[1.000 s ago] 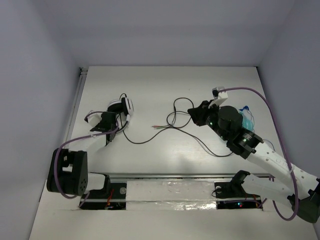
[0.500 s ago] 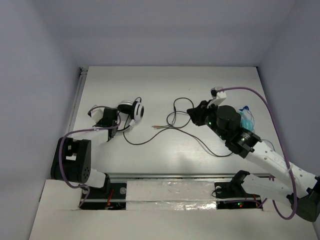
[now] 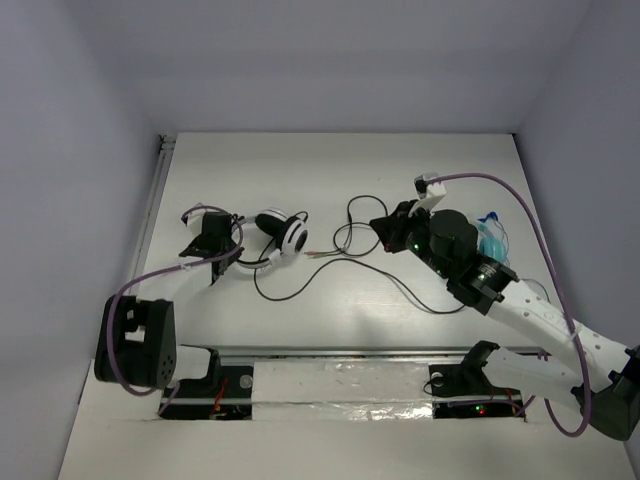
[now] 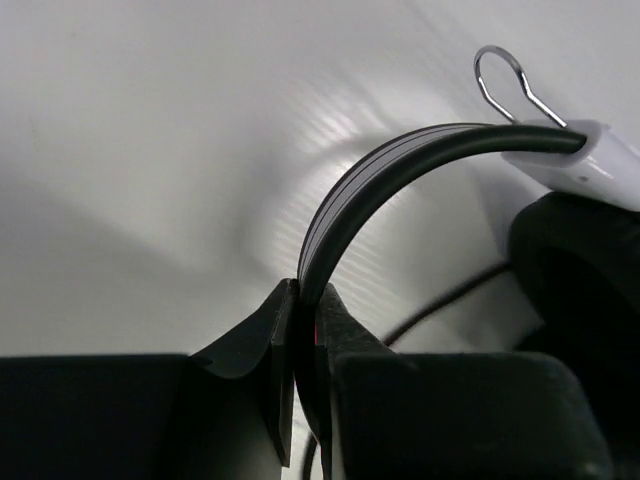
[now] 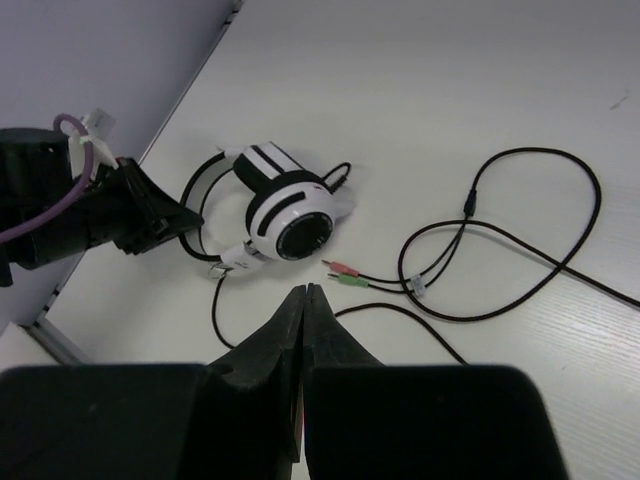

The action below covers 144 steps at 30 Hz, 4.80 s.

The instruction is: Wrap the headphones

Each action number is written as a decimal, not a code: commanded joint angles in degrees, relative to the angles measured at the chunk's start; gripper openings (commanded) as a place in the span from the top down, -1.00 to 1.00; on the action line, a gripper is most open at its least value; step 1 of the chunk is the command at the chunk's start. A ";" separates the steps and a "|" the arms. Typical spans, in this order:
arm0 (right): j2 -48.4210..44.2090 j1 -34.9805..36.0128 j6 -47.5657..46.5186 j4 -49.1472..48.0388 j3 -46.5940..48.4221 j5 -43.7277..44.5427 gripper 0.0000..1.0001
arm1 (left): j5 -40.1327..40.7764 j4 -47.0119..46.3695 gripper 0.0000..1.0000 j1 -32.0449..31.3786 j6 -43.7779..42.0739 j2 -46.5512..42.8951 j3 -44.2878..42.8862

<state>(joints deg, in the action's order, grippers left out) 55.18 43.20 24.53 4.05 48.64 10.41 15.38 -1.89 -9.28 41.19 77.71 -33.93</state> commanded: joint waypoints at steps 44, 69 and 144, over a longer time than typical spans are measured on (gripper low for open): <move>45.01 -4.44 6.57 -59.59 2.07 -26.93 -0.72 | -46.58 22.37 1.00 -0.21 -7.88 -22.34 -49.65; 46.26 -1.90 21.17 -72.29 -15.24 -29.77 1.00 | -29.02 12.44 1.00 0.84 -3.48 -14.96 -44.74; 16.02 32.40 -4.49 33.55 22.99 12.00 1.00 | 17.26 17.18 1.00 -38.71 -9.98 -19.79 -15.46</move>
<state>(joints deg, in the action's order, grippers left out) 71.70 76.16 23.86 31.51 68.77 20.25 36.60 17.39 -47.40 32.27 59.40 -46.35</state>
